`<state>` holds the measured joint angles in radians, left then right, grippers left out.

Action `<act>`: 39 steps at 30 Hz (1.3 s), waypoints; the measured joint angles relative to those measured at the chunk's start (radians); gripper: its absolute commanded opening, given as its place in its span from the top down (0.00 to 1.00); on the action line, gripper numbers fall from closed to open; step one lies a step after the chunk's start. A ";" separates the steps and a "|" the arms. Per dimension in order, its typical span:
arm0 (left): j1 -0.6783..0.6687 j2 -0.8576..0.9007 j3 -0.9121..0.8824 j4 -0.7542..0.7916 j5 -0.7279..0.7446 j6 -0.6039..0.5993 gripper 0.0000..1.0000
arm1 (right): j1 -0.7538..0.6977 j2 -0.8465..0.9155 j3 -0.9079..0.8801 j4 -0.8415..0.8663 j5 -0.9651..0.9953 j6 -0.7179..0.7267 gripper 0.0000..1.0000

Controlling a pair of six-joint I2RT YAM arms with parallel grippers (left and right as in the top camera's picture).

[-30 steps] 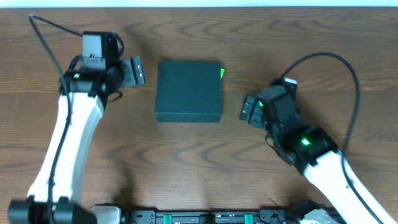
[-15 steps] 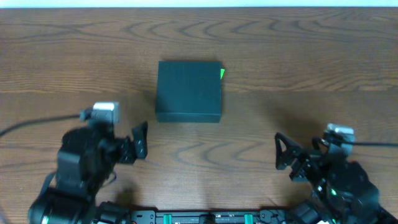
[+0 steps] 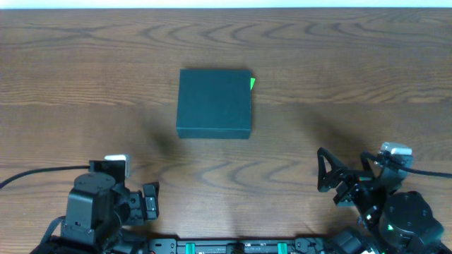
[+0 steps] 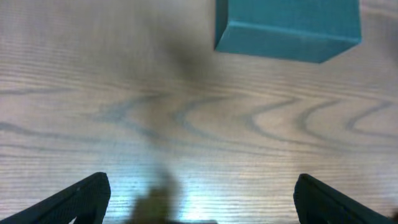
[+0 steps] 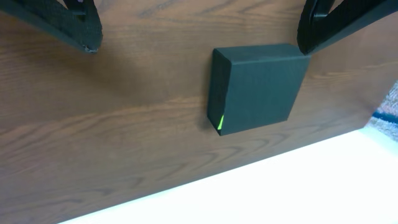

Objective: Pack container

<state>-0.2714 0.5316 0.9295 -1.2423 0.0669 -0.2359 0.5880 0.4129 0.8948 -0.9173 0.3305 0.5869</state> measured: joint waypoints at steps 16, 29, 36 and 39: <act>0.000 0.000 0.000 -0.004 0.000 0.000 0.05 | 0.000 0.000 0.000 -0.175 0.000 -0.001 0.01; 0.000 0.000 0.000 -0.004 0.000 0.000 0.05 | -0.108 -0.053 -0.110 -0.061 -0.076 -0.257 0.01; 0.000 0.000 0.000 -0.004 0.000 0.000 0.05 | -0.365 -0.243 -0.331 -0.064 -0.189 -0.366 0.01; 0.000 0.000 0.000 -0.004 0.000 0.000 0.05 | -0.428 -0.325 -0.443 -0.070 -0.219 -0.378 0.01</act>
<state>-0.2714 0.5320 0.9295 -1.2461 0.0669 -0.2359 0.1604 0.0883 0.4522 -0.9874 0.1112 0.2089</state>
